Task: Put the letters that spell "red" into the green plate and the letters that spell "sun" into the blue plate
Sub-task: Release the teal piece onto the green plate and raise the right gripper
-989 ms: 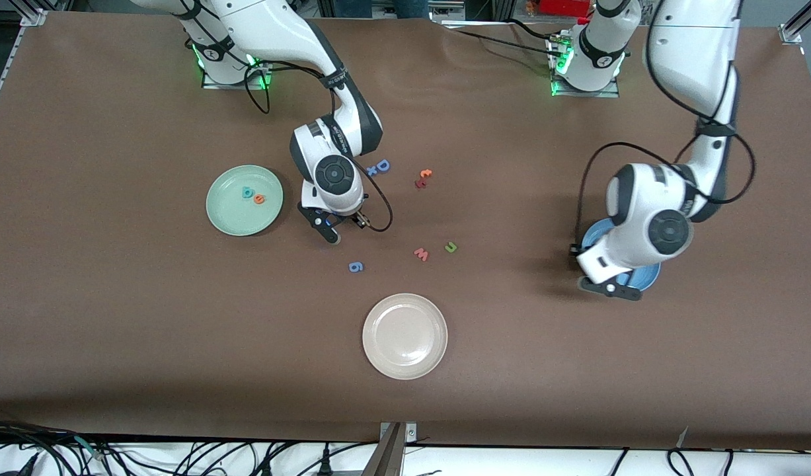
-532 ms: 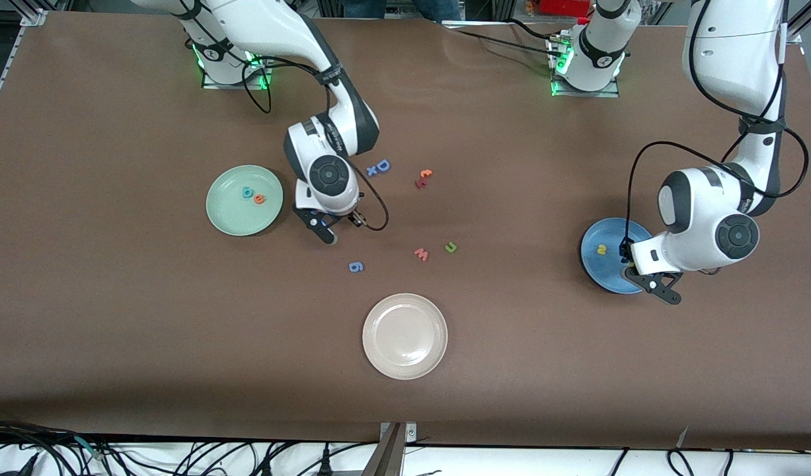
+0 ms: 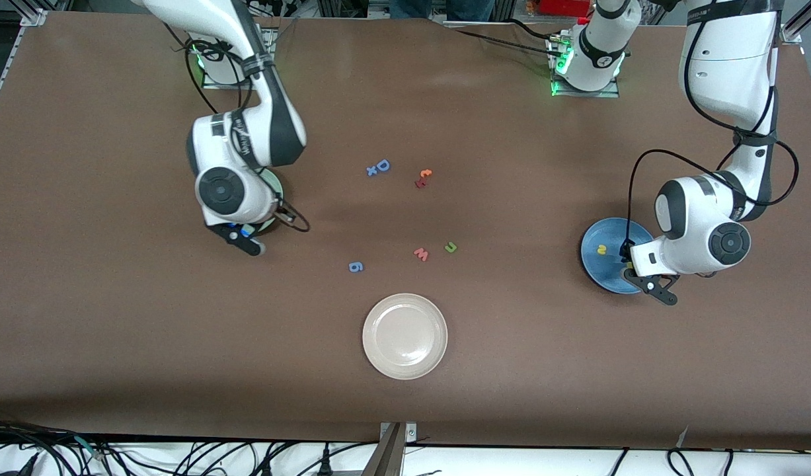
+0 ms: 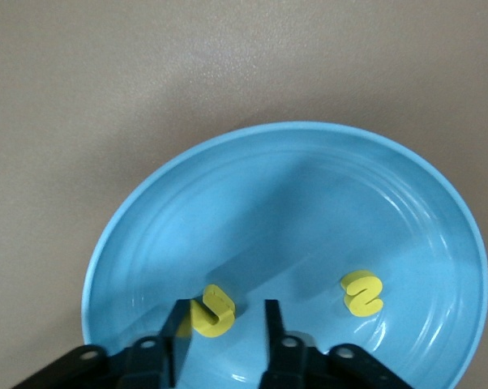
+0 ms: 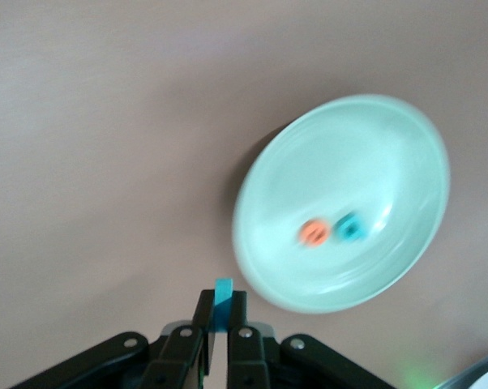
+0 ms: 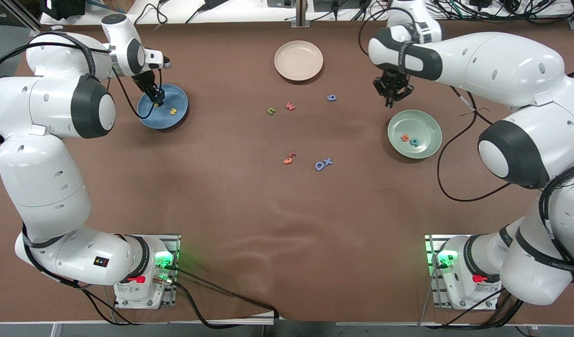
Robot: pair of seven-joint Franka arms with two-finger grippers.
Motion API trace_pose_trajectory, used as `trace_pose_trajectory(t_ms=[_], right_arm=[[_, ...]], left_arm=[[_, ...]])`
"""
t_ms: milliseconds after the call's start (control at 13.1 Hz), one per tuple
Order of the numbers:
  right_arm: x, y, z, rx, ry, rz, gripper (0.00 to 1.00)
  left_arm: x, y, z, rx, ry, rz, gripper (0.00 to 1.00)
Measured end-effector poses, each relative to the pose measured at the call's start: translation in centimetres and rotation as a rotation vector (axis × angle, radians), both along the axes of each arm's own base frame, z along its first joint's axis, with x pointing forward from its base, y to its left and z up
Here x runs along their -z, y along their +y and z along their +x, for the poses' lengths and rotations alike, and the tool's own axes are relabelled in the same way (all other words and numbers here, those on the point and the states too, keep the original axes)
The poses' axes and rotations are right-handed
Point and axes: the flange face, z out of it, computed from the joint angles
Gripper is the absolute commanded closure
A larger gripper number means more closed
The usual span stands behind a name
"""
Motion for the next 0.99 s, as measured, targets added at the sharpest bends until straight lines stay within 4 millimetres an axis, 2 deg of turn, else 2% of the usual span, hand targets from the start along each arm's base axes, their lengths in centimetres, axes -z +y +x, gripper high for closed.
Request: trace_pose_trajectory(t_ms=[76,228,304,380,609,989], right_arm=[[0.7,-2.6,0.0,-0.030,0.022,0.004,1.00],[2.0,-6.1,0.2,-0.062,0.031,0.016,1.00],[2.6,-7.5,0.4,-0.068,0.029,0.019,0.67],[3.2,-8.3,0.5,-0.072,0.033,0.018,0.01],[4.3,-9.0,0.4,-0.068,0.051,0.005,0.00],[3.9,-8.7,0.5,-0.073,0.045,0.012,0.00]], left_arm=[[-0.2,-0.2,0.2,0.004,-0.003,-0.002,0.00],[-1.6,-2.0,0.6,0.022,-0.008,-0.017,0.00],[-2.7,-3.8,0.8,0.022,-0.011,-0.028,0.00],[-3.7,-6.2,0.8,-0.010,-0.010,-0.035,0.00],[-5.8,-15.0,-0.3,-0.145,0.000,-0.047,0.00],[-6.4,-28.0,-3.9,-0.338,0.022,-0.035,0.00]])
